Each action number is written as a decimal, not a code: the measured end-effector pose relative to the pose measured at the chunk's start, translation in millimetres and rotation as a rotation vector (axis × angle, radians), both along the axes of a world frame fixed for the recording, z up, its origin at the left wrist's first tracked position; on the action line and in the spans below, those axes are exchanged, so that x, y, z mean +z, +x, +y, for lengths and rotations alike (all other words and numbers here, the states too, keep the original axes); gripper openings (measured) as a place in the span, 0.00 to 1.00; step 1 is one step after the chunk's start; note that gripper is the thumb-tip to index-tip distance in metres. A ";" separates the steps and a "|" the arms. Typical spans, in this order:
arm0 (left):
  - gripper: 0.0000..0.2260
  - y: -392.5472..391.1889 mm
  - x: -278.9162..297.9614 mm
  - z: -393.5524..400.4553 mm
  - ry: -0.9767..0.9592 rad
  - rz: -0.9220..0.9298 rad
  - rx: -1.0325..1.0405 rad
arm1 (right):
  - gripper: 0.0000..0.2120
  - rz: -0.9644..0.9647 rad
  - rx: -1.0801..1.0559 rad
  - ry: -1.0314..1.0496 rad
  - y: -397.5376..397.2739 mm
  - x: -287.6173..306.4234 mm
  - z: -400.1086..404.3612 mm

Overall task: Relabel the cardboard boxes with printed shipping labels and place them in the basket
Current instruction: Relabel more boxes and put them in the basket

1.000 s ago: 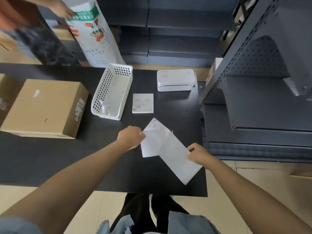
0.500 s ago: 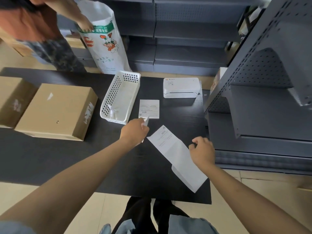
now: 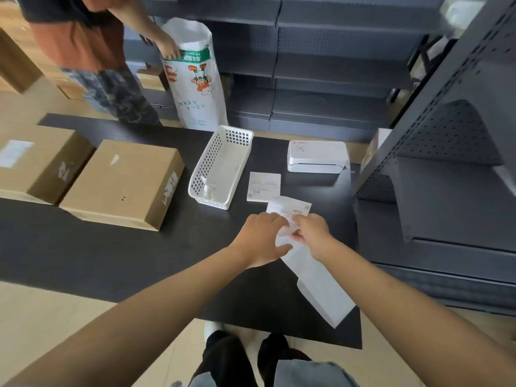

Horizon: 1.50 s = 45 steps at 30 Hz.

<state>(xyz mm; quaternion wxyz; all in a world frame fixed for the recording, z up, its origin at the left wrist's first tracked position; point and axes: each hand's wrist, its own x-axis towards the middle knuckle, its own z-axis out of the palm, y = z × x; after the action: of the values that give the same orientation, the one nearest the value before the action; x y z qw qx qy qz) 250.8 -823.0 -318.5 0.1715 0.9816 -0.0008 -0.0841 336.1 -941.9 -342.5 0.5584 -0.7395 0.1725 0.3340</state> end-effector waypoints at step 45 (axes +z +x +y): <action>0.19 -115.9 16.9 487.3 0.221 0.211 0.266 | 0.11 -0.100 0.157 0.041 -88.8 4.4 416.2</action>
<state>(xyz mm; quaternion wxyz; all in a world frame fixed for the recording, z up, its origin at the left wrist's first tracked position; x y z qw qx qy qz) 134.9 -335.7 -301.6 0.0715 0.9716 0.1559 -0.1629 247.3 -525.7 -338.1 0.5536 -0.7549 0.0791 0.3426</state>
